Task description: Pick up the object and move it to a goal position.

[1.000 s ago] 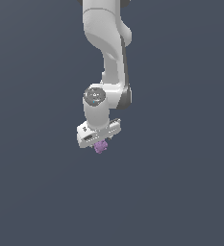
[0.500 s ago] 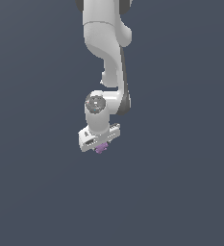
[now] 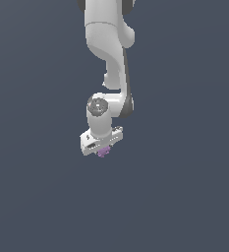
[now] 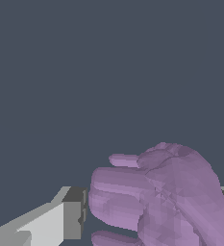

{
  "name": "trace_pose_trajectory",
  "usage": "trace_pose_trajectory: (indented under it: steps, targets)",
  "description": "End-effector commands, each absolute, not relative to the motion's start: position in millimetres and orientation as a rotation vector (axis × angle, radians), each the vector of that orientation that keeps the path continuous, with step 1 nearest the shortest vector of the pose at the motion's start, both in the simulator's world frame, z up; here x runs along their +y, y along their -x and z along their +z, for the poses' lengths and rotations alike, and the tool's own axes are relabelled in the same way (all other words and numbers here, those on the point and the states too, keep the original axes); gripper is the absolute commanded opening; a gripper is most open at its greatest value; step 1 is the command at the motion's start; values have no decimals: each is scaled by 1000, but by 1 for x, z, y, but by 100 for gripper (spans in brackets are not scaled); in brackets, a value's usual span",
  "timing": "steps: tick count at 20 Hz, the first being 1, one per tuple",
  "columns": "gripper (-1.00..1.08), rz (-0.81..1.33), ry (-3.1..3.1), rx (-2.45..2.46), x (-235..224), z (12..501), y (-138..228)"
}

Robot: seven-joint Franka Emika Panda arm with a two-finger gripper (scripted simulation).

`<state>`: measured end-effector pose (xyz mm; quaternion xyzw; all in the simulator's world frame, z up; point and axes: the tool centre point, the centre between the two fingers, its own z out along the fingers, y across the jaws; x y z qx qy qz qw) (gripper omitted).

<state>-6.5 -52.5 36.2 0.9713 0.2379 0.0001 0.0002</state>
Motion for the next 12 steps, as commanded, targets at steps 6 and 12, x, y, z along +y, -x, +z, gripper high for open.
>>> trace_pose_trajectory:
  steps: [6, 12]
  targets:
    - [-100, 26, -3047, 724, -49, 45, 2]
    - [-100, 98, -3032, 657, -38, 71, -10]
